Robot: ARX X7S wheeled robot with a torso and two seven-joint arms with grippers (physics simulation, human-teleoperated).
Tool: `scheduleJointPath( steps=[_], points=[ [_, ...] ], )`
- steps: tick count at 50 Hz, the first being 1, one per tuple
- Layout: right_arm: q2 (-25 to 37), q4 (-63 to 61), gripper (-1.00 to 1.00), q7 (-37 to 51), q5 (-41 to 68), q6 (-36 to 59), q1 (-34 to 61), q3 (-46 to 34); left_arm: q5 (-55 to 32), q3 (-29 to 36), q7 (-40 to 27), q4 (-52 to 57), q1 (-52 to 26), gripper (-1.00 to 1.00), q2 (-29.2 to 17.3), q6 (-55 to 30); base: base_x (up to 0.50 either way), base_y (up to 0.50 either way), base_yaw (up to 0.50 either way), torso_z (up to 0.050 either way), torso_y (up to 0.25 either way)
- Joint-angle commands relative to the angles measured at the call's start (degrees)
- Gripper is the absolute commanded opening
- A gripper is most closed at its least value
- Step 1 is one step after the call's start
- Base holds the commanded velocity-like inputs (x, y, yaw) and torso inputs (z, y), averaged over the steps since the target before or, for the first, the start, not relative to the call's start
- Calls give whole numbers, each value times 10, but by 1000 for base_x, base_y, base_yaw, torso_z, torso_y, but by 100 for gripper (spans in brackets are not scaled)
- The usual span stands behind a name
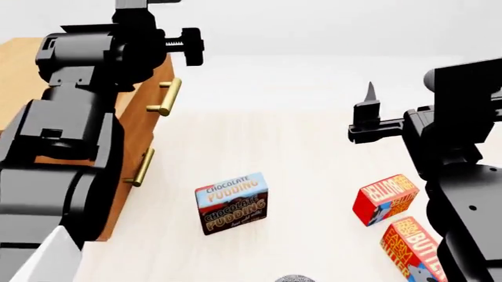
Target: Put the bowl in the top drawer of the cabinet.
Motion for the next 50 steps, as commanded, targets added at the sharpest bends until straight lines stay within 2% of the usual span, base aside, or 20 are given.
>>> scheduleJointPath(
  steps=[1,19,50],
  points=[
    [4,7,100,-8,5,-27,-36,16,28,-4,-1,-73,-24,100,0,39,0,0,0,0,0],
    [8,22,100,-7,5,-44,-49,19,71,-58,-21,-74,-1,100,1,30,0,0,0,0,0],
    [10,39,100,-7,10,-62,-69,24,106,-142,7,-74,29,100,14,5,0,0,0,0,0]
  ],
)
